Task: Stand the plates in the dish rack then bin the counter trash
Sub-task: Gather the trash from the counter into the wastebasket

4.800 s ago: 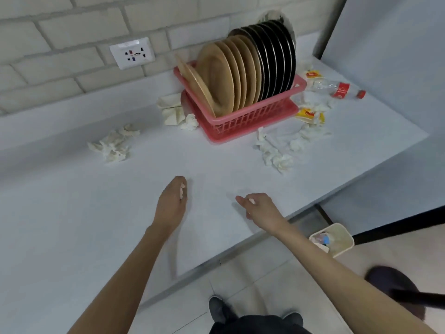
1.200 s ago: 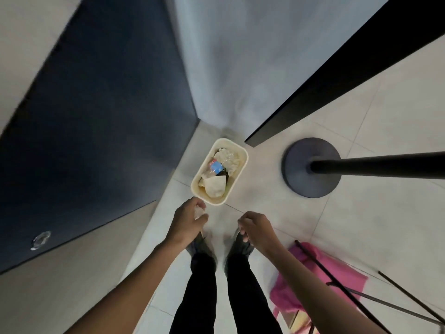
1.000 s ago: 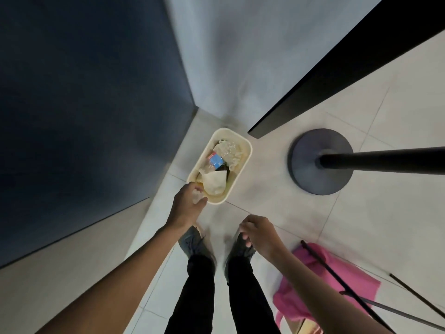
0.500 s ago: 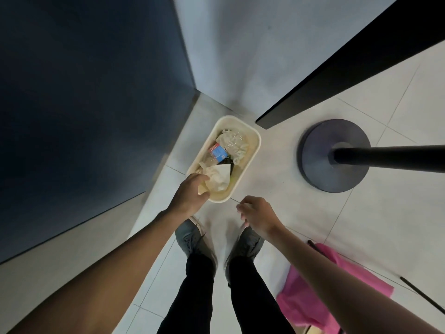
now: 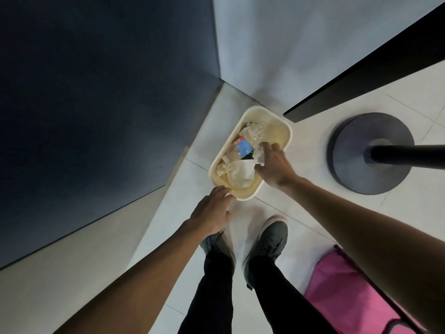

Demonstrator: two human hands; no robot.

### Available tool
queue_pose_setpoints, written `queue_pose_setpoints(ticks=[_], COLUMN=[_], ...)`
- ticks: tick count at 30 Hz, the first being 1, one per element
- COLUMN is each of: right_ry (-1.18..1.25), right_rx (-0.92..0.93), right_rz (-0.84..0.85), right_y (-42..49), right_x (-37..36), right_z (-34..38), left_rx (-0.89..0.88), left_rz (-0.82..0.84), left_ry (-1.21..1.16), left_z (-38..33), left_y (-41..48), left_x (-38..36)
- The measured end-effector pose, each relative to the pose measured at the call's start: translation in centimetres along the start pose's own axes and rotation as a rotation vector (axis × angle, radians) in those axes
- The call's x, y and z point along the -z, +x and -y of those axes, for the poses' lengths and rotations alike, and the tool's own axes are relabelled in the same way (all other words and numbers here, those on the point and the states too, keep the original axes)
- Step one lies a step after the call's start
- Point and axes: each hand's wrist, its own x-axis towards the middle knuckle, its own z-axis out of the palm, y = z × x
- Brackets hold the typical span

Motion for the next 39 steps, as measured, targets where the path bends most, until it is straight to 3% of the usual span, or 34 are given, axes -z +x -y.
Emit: queue_pose_setpoints(ticks=[4,9,15,21,25,31,39], right_ry=[0.011,0.021,0.015,0.104,0.042,-0.039,-0.310], right_rx=[-0.008,0.008,-0.002,0.095,0.226,0.452,0.713], right_rz=[0.046,0.125,0.271,0.259,0.284,0.331,0.447], right_y=[-1.3,-5.7,-15.0,-26.6,-32.9,-39.8,-47.5], right_x=[0.3,1.9,2.6,5.7,8.7,12.0,11.5], right_z=[0.3,0.7,0.5,2.8,6.1,11.4,17.8], left_rx=[0.035,0.209,0.377,0.414,0.375,0.402,0.481], left_rz=[-0.029,-0.095,-0.032,-0.001,-0.122,-0.435,-0.614], left_ry=[-0.108,-0.368,-0.572,-0.680,-0.760,-0.947,-0.984], left_z=[-0.4,-1.3,-3.8,-10.0,-14.6,-19.2,-18.4], left_y=[-0.7,-3.6,-9.7,-19.0,-25.8,-35.7,-49.1], left_x=[0.6,1.4,2.2,4.8,6.5,6.3,2.0])
